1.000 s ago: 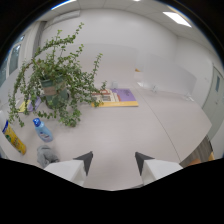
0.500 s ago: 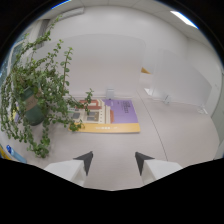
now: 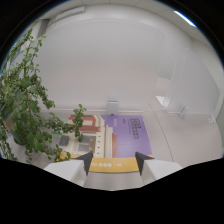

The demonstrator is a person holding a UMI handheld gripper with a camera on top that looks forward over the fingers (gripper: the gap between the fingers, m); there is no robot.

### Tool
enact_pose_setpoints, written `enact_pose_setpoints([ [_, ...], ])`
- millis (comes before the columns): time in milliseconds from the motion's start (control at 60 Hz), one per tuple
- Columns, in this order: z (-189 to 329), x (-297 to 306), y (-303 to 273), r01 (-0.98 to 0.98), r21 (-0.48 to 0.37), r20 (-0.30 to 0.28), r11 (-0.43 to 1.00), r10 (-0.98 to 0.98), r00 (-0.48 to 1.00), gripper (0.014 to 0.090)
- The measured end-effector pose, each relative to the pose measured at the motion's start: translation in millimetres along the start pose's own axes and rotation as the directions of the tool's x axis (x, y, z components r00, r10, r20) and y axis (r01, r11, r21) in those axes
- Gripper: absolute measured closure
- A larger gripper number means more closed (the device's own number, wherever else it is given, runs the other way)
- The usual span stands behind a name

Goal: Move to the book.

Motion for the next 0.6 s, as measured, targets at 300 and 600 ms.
enact_pose_setpoints([
  [300, 25, 0, -6, 0.002, -0.009, 0.000, 1.000, -0.002, 1.000, 0.0204],
  [600, 20, 4, -11, -0.017, 0.001, -0.002, 1.000, 0.017, 1.000, 0.0206],
])
